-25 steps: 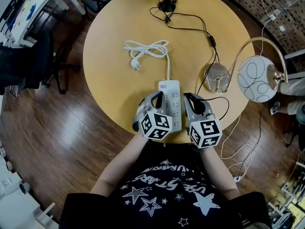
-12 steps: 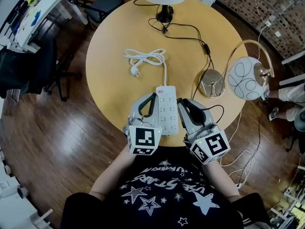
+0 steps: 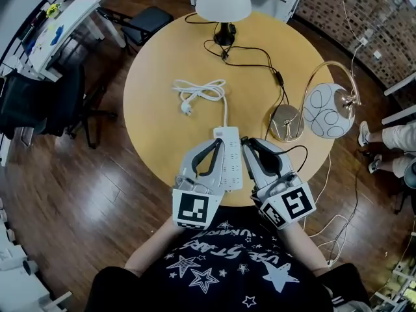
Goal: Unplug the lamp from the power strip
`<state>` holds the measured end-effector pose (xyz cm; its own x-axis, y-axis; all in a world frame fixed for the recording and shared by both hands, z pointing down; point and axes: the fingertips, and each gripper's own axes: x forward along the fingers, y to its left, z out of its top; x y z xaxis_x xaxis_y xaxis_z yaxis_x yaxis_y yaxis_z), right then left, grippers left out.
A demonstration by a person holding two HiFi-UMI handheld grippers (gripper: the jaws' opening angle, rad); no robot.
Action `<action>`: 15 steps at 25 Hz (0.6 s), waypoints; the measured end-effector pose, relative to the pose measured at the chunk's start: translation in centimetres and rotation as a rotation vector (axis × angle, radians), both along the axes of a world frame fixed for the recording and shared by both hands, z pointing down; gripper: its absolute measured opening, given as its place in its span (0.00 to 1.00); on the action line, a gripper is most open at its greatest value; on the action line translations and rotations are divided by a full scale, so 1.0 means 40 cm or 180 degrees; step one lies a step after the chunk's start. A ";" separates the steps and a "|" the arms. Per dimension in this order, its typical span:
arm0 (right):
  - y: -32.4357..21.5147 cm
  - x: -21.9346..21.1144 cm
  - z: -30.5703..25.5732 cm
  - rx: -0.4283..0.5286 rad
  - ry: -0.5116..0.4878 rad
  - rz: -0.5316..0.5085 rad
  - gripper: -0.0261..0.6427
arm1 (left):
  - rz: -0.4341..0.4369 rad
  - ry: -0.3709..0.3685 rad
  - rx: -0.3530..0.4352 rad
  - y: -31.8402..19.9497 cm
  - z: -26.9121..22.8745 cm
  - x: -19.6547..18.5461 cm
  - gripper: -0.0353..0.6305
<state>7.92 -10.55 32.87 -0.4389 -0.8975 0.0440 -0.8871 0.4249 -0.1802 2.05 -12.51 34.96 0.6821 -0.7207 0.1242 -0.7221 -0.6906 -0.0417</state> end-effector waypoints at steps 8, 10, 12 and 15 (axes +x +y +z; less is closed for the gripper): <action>-0.001 0.002 -0.005 0.0053 0.0053 -0.0021 0.13 | -0.0035 -0.0040 0.0112 0.008 -0.035 -0.003 0.06; 0.001 0.000 -0.004 0.0059 0.0078 -0.0042 0.13 | -0.0050 -0.0023 0.0114 0.009 -0.034 0.001 0.06; -0.002 -0.003 -0.003 0.0078 0.0095 -0.0067 0.13 | -0.0048 -0.0030 0.0143 0.007 -0.034 0.006 0.06; -0.008 -0.005 -0.002 0.0095 0.0105 -0.0085 0.13 | -0.0030 -0.0061 0.0124 0.006 -0.039 0.013 0.06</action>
<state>7.72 -10.87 32.80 -0.4614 -0.8866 0.0321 -0.8806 0.4533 -0.1380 2.57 -12.27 33.40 0.6730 -0.7316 0.1090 -0.7273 -0.6813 -0.0822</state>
